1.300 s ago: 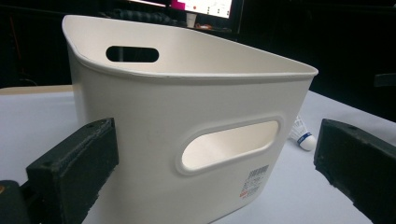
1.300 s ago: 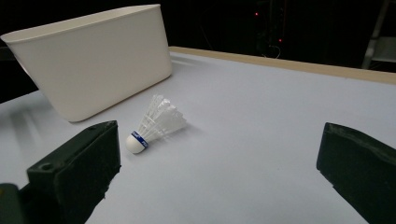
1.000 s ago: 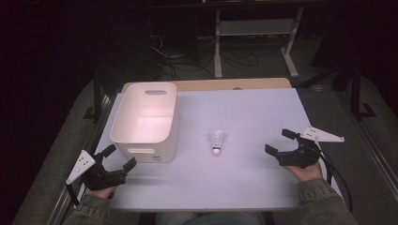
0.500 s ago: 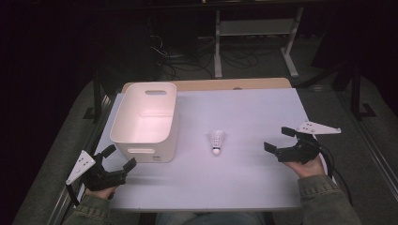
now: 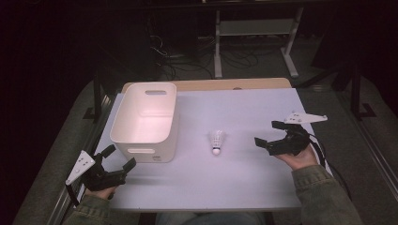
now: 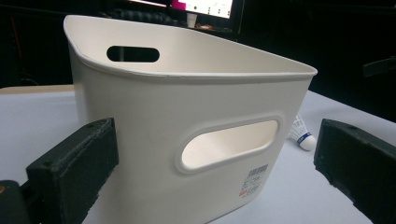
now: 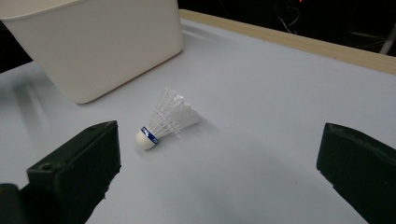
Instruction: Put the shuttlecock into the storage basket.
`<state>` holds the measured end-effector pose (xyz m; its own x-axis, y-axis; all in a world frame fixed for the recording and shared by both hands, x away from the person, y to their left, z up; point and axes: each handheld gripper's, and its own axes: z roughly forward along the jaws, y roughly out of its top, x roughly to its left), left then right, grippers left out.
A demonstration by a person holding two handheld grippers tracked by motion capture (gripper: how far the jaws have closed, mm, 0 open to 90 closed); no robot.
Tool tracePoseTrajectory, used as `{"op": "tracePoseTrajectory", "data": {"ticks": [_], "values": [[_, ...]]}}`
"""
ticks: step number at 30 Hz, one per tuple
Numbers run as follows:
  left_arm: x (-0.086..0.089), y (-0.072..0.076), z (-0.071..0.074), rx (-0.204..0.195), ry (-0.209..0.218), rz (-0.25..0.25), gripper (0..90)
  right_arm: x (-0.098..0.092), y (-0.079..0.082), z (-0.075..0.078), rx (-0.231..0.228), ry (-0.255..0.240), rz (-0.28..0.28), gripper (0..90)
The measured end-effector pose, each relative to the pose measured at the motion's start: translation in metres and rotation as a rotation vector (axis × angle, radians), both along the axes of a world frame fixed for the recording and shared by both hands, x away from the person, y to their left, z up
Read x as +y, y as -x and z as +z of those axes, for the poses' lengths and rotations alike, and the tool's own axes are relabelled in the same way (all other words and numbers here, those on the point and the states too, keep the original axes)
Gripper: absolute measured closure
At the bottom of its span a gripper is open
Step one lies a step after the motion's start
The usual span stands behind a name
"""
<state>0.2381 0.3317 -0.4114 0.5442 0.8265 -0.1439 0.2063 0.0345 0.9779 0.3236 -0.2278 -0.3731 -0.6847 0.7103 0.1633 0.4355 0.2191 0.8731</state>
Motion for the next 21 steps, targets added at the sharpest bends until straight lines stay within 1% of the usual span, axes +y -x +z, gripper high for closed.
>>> {"op": "tracePoseTrajectory", "data": {"ticks": [10,15,19,21], "values": [[0.0,0.0,0.0,0.0,0.002,-0.002,0.0,0.018,-0.01,0.0,0.021,0.022,0.03,0.0],[0.0,0.0,0.0,0.0,0.001,-0.003,0.0,0.025,-0.012,-0.001,0.028,0.018,0.036,0.0],[0.0,0.0,0.0,0.0,0.0,-0.002,0.0,0.031,-0.015,-0.003,0.043,0.02,0.044,0.0],[0.0,0.0,0.0,0.0,0.002,-0.002,0.0,0.033,-0.017,-0.004,0.038,0.026,0.053,0.0]]}}
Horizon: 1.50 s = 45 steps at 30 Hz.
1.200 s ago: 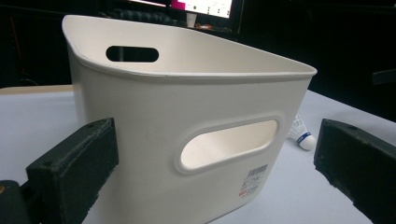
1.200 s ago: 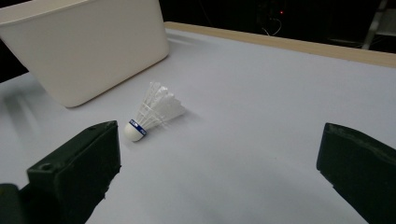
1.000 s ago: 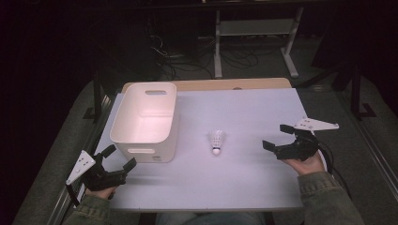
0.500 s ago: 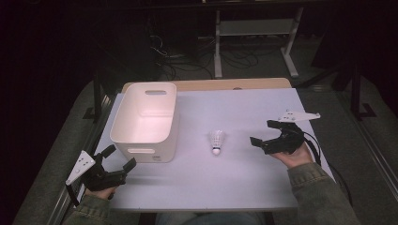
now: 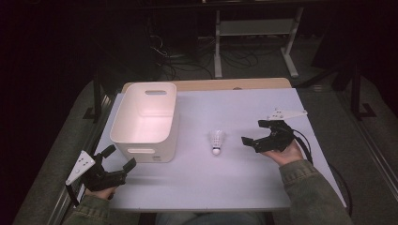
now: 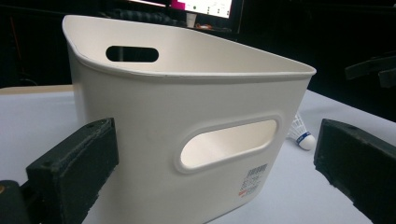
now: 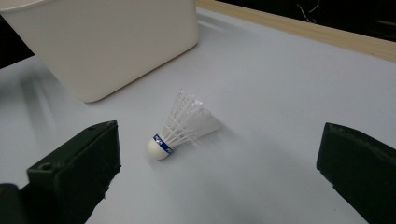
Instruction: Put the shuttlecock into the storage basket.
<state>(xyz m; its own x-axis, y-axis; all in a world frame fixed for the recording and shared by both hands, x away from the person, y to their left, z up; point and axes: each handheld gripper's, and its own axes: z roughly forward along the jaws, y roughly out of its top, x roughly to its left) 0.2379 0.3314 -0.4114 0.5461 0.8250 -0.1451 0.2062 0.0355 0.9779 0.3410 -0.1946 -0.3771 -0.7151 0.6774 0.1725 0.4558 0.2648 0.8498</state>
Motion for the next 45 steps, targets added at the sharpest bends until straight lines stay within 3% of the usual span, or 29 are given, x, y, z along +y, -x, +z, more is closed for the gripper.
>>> {"op": "tracePoseTrajectory", "data": {"ticks": [11,35,45], "values": [[0.0,0.0,0.0,0.0,0.0,-0.003,0.0,0.01,-0.013,-0.007,0.02,0.001,0.011,0.0],[0.0,0.0,0.0,-0.003,0.002,-0.006,0.0,0.027,-0.032,-0.029,0.112,0.019,0.029,0.0],[0.0,0.0,0.0,-0.003,0.001,-0.006,0.0,0.033,-0.041,-0.036,0.138,0.026,0.063,5.8]]}}
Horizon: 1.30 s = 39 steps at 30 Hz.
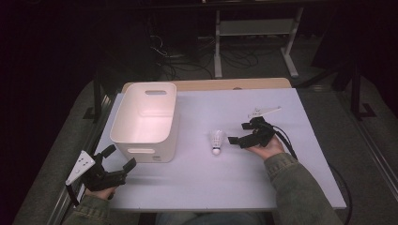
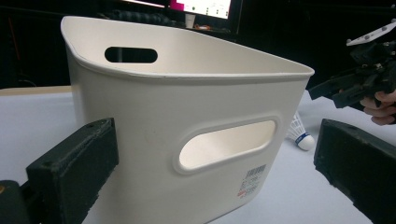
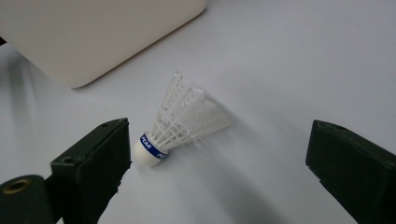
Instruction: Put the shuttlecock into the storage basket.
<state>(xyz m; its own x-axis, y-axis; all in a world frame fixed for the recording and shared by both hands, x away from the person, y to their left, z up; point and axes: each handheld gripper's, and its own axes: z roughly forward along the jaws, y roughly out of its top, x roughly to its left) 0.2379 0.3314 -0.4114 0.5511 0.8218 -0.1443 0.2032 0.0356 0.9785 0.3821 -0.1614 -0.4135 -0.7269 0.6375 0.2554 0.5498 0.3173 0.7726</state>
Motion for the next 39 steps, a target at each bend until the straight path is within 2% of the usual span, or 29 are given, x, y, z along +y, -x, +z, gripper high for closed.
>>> {"op": "tracePoseTrajectory", "data": {"ticks": [12,17,23,29,33,36,37,38,39], "values": [[0.0,0.0,0.0,0.0,0.0,-0.002,0.0,0.008,-0.014,0.001,0.032,-0.012,0.028,13.4],[0.0,0.0,0.0,-0.002,0.003,-0.003,0.0,0.008,-0.017,-0.002,0.057,-0.024,0.077,28.1],[0.0,0.0,0.0,-0.003,0.005,-0.003,0.0,0.005,-0.024,0.001,0.087,-0.017,0.091,36.1],[0.0,0.0,0.0,-0.002,0.002,-0.003,0.0,0.001,-0.03,-0.002,0.11,-0.046,0.091,43.4],[0.0,0.0,0.0,-0.001,0.004,-0.002,0.0,0.0,-0.037,-0.007,0.133,-0.038,0.069,55.0],[0.0,0.0,0.0,-0.001,0.004,-0.003,0.0,0.0,-0.041,-0.009,0.139,-0.026,0.046,69.8],[0.0,0.0,0.0,-0.001,0.004,-0.003,0.0,0.0,-0.041,-0.009,0.139,-0.026,0.046,69.8],[0.0,0.0,0.0,-0.001,0.003,-0.003,0.0,-0.001,-0.043,-0.009,0.132,-0.026,0.041,82.7],[0.0,0.0,0.0,0.002,0.003,-0.002,0.0,-0.001,-0.043,-0.009,0.13,-0.022,0.035,87.5]]}}
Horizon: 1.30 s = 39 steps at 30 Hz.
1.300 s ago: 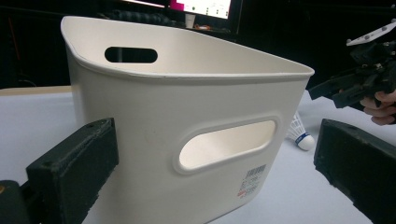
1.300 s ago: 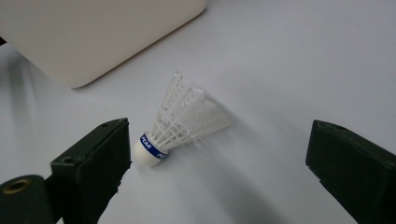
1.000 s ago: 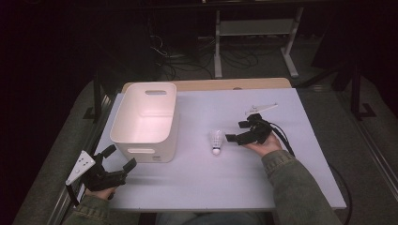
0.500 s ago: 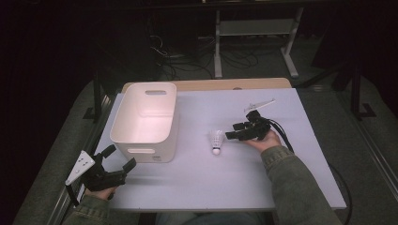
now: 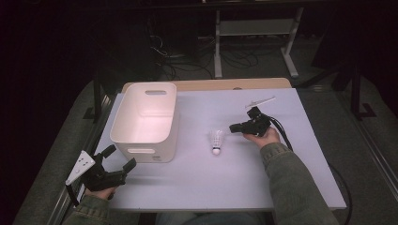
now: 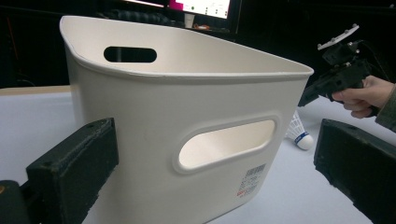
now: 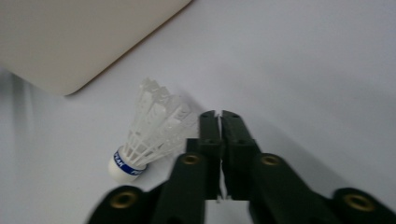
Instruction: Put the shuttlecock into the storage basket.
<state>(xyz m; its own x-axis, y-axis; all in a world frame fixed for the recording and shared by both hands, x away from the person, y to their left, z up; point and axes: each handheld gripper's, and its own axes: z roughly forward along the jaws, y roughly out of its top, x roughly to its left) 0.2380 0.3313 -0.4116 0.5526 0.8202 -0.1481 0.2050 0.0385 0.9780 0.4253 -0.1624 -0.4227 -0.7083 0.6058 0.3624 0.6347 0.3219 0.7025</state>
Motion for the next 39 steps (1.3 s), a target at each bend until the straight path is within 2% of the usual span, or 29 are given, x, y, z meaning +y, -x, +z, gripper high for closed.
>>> {"op": "tracePoseTrajectory", "data": {"ticks": [4,9,15,21,23,27,29,39], "values": [[0.0,0.0,0.0,-0.001,0.001,-0.001,0.0,0.003,-0.004,-0.002,0.046,0.022,-0.017,88.8],[0.0,0.0,0.0,-0.001,0.001,-0.002,0.0,0.013,-0.006,-0.004,0.069,0.056,-0.017,88.8],[0.0,0.0,0.0,-0.001,0.002,-0.001,0.0,0.018,-0.012,-0.014,0.101,0.051,-0.035,88.9],[0.0,0.0,0.0,-0.001,0.0,-0.002,0.0,0.025,-0.013,-0.014,0.103,0.047,-0.032,88.8],[0.0,0.0,0.0,-0.001,0.006,-0.002,0.0,0.028,-0.013,-0.013,0.105,0.014,-0.03,88.8],[0.0,0.0,0.0,-0.002,0.005,-0.003,0.0,0.039,-0.016,-0.01,0.095,0.03,-0.014,88.9],[0.0,0.0,0.0,-0.002,0.003,-0.005,0.0,0.043,-0.016,-0.009,0.095,0.017,-0.009,88.9],[0.001,0.0,0.0,-0.001,0.004,-0.007,0.0,0.06,-0.014,-0.011,0.102,0.016,0.037,88.8]]}}
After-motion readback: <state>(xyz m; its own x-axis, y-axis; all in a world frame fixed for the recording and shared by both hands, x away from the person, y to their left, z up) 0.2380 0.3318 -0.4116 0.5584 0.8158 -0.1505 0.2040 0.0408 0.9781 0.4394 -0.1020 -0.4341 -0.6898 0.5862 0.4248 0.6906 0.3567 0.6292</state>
